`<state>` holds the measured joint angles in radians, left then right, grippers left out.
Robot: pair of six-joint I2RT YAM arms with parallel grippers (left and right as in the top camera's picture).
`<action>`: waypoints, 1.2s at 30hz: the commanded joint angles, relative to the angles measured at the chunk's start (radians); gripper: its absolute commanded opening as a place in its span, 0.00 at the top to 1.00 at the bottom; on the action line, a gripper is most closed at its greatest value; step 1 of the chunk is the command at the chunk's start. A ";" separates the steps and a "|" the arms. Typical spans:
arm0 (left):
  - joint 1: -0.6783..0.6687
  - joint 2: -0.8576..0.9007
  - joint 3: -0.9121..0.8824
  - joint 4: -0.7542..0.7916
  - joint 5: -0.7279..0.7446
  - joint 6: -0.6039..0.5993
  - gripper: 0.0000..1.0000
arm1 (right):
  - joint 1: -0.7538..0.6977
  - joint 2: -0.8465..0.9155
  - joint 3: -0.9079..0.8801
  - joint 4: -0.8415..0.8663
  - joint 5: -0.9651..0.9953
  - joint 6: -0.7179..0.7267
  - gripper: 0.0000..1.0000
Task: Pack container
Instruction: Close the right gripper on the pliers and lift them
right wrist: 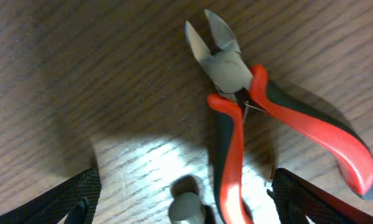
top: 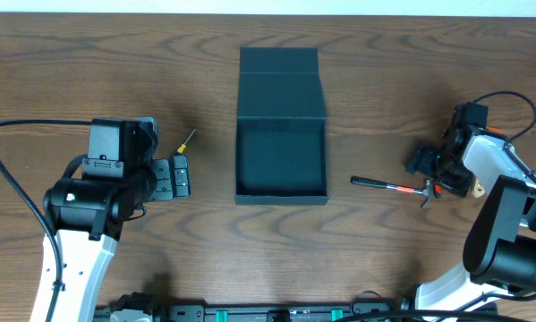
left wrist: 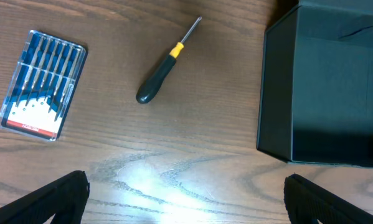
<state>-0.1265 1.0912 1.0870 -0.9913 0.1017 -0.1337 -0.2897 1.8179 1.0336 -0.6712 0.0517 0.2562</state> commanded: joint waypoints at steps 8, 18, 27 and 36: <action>-0.003 -0.002 0.020 -0.003 0.003 0.010 0.02 | 0.001 0.108 -0.013 0.026 -0.023 0.004 0.14; -0.003 -0.002 0.020 -0.003 0.002 0.010 0.02 | 0.001 0.108 -0.013 0.029 -0.026 0.005 0.52; -0.003 -0.002 0.020 -0.003 0.002 0.010 0.02 | 0.001 0.108 -0.013 0.029 -0.026 0.004 0.86; -0.003 -0.002 0.020 -0.003 0.003 0.010 0.01 | 0.001 0.108 -0.013 0.031 -0.026 -0.003 0.99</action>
<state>-0.1265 1.0912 1.0870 -0.9909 0.1017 -0.1333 -0.2897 1.8503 1.0672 -0.6308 0.0124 0.2588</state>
